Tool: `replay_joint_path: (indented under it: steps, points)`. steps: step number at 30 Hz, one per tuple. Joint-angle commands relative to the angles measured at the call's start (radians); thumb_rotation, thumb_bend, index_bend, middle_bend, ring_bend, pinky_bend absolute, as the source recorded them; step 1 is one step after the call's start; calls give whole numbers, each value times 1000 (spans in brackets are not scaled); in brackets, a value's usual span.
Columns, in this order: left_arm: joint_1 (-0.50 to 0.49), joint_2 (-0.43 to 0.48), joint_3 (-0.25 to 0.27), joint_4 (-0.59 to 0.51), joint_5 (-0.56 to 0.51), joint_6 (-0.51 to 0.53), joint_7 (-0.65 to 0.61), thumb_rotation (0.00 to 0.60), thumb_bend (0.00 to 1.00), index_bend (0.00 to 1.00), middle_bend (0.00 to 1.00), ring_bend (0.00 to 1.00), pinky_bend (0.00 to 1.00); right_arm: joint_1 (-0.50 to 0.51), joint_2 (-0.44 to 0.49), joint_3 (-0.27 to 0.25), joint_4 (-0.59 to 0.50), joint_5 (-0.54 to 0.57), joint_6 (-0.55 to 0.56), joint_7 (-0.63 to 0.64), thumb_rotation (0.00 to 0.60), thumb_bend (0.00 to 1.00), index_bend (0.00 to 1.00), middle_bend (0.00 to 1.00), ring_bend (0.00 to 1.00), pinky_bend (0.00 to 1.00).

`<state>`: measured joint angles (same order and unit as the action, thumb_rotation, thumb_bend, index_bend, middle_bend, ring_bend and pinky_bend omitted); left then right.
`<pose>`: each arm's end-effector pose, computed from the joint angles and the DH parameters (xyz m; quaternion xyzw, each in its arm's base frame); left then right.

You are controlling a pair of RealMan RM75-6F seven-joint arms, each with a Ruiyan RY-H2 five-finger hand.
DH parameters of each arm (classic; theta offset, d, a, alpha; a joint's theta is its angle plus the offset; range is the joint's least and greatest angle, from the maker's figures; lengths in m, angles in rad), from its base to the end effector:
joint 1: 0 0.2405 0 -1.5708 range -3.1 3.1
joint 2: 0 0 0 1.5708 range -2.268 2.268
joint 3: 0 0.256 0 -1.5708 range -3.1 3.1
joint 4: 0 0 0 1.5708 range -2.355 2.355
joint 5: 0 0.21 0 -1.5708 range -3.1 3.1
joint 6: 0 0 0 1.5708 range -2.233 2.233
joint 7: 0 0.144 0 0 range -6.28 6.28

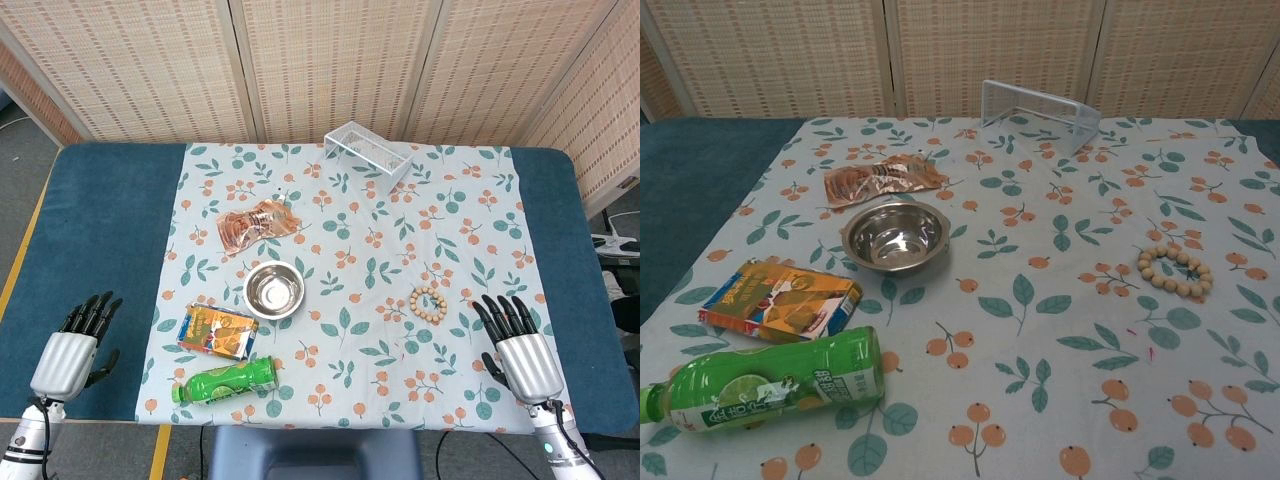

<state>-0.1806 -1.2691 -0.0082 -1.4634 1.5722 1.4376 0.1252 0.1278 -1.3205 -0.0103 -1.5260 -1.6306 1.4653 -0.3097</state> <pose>-0.3036 0.2024 0.1074 -0.6718 -0.3256 -0.3659 0.5557 -0.2853 -0.1784 0.0846 0.6898 -0.2969 0.3497 0.5601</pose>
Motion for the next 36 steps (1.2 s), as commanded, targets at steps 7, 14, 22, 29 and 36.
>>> replay_joint_path:
  steps: [7, 14, 22, 29, 36]
  points:
    - [-1, 2, 5, -10, -5, -12, -7, 600, 423, 0, 0, 0, 137, 22, -21, 4, 22, 31, -65, -17, 600, 277, 7, 42, 0, 0]
    - [-6, 13, 0, -17, -24, -30, -22, 600, 422, 0, 0, 0, 138, 135, -77, 54, 104, 59, -214, -99, 600, 277, 143, 202, 0, 0]
    - [-8, 16, -1, -18, -38, -43, -24, 600, 421, 0, 0, 0, 137, 249, -161, 84, 205, 126, -388, -178, 600, 277, 292, 263, 0, 0]
    - [-8, 15, -2, -14, -44, -46, -23, 600, 421, 0, 0, 0, 128, 285, -223, 89, 287, 159, -423, -193, 600, 278, 355, 325, 36, 0]
    - [-12, 14, -4, -14, -55, -59, -22, 600, 422, 0, 0, 0, 128, 302, -251, 78, 339, 165, -427, -191, 600, 277, 429, 393, 96, 0]
